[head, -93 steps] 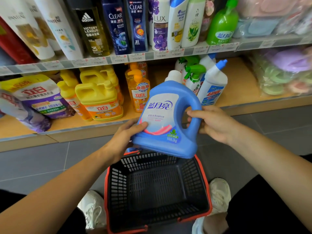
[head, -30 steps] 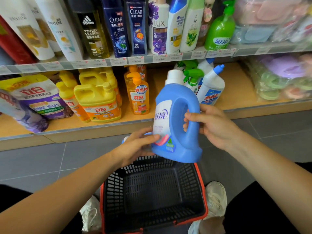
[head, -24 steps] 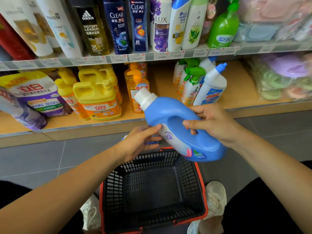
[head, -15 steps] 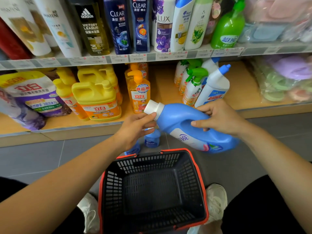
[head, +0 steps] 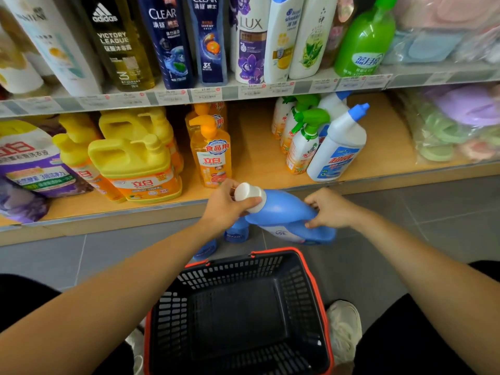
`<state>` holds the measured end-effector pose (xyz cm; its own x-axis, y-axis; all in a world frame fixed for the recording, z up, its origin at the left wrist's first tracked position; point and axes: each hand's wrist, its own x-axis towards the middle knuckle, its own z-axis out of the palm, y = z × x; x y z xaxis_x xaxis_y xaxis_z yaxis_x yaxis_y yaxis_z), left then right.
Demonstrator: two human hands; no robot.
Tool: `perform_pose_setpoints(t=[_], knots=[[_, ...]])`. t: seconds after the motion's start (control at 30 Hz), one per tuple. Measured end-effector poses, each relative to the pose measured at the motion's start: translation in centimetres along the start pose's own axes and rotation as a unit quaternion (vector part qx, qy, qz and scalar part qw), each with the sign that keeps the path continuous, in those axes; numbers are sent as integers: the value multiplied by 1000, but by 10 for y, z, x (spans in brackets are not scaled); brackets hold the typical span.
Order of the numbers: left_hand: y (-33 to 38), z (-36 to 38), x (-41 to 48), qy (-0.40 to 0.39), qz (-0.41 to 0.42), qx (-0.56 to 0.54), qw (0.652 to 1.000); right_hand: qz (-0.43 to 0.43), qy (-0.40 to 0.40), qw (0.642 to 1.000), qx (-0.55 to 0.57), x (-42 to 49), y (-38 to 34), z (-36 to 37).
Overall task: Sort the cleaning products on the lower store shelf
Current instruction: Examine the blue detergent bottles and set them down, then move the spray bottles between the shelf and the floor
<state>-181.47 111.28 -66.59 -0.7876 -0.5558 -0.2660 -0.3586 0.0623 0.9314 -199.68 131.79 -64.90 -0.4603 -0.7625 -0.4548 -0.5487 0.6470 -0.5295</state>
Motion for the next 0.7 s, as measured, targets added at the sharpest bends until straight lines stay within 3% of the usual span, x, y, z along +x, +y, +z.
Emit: perform_pose_setpoints(t=[0.1,0.27,0.37,0.43,0.57,0.63,0.7], knots=[[-9,11,8,4,64,147,987,43,-36,998,4,13,18,33],[-25,26,16,-57,119,263,956,60,-59,994,76,25,36,60],[-29,37,17,-108,164,312,930,59,21,994,91,33,32,35],[-25,39,22,-118,179,316,924,43,129,985,103,37,20,14],[-25,34,27,-130,194,314,920,-57,406,910,63,40,-6,-29],[-27,30,27,-132,196,298,925,-89,441,892,46,42,-14,-51],[-26,27,27,-143,192,281,929,-88,424,901,35,47,-20,-70]])
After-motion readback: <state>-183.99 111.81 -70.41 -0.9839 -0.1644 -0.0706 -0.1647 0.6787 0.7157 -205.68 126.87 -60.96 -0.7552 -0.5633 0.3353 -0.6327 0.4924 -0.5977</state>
